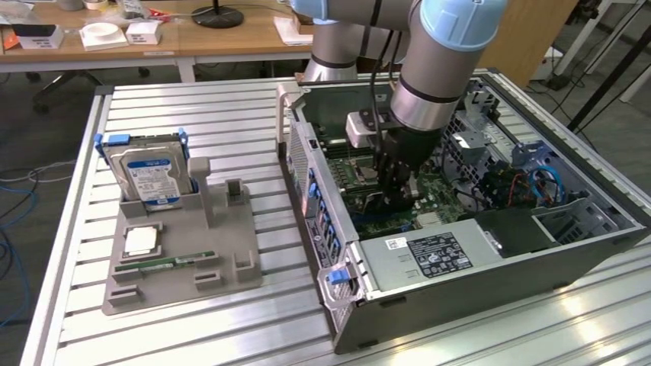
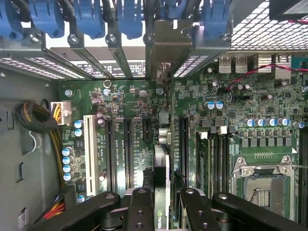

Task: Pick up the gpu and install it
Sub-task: 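Insert the gpu into the slot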

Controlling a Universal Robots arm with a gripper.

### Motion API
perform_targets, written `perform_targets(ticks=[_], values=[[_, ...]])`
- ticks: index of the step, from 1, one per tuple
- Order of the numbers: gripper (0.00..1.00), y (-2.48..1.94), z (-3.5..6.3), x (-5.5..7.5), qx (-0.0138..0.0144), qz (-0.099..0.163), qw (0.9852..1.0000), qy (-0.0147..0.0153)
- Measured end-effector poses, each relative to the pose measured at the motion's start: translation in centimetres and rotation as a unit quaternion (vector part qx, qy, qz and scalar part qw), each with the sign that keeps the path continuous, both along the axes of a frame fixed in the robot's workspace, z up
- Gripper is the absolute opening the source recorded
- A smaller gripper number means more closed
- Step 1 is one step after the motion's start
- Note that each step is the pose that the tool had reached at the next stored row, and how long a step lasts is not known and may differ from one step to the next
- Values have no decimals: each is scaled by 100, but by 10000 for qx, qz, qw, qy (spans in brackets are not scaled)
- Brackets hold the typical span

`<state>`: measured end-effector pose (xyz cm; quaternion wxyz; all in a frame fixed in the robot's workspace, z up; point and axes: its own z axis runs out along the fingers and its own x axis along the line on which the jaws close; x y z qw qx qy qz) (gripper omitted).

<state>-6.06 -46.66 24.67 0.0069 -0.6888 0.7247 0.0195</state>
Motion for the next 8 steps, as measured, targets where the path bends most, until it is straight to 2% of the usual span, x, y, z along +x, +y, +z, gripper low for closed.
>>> perform_targets(ticks=[8], values=[[26, 0, -25, -9, -1, 0, 10000, -3]])
